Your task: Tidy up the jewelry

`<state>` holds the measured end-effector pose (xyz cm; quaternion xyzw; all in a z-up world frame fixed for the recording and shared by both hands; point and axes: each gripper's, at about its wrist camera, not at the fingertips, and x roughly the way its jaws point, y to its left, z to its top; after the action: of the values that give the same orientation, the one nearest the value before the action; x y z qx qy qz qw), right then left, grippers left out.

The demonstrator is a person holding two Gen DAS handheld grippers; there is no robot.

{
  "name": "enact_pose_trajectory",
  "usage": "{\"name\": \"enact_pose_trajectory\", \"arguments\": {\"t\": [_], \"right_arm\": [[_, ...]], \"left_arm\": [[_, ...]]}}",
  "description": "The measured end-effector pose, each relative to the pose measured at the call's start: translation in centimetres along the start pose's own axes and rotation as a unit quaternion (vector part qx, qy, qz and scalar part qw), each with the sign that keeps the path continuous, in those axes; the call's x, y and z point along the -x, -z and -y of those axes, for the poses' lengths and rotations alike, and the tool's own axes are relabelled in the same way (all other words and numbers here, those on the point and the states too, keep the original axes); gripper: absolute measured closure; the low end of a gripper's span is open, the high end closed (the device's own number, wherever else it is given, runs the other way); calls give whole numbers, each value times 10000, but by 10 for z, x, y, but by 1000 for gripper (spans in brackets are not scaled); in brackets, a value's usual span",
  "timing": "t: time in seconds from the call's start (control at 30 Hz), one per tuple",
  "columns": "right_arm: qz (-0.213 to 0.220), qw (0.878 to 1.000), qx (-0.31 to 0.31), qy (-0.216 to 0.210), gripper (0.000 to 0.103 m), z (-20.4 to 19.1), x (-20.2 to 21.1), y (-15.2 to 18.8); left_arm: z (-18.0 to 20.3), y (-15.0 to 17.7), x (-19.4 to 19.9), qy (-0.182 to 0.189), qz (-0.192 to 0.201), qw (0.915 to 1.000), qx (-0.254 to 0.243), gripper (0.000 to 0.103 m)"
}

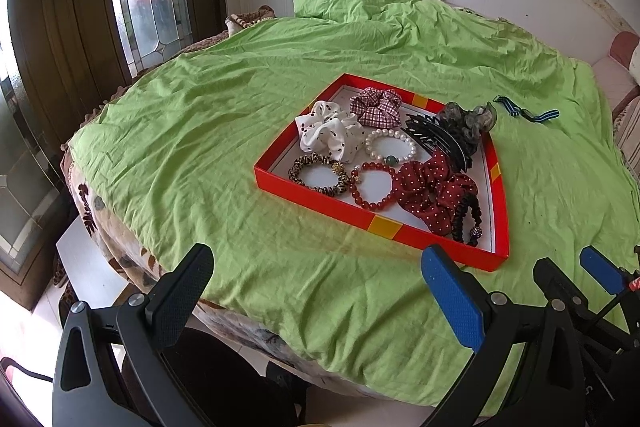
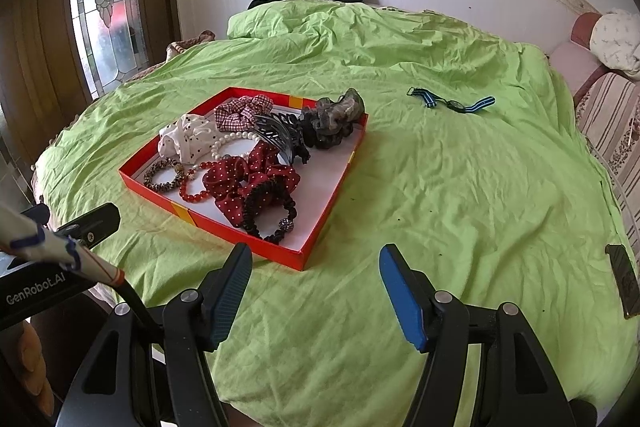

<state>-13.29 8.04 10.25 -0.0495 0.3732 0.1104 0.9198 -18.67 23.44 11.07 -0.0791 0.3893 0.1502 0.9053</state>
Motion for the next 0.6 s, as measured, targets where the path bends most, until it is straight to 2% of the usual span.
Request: {"name": "enact_pose_trajectory", "arguments": {"t": [0.6], "right_arm": [[8, 10000, 16, -33, 32, -4, -3, 3]], "left_arm": [[1, 3, -6, 11, -85, 10000, 12, 0]]}}
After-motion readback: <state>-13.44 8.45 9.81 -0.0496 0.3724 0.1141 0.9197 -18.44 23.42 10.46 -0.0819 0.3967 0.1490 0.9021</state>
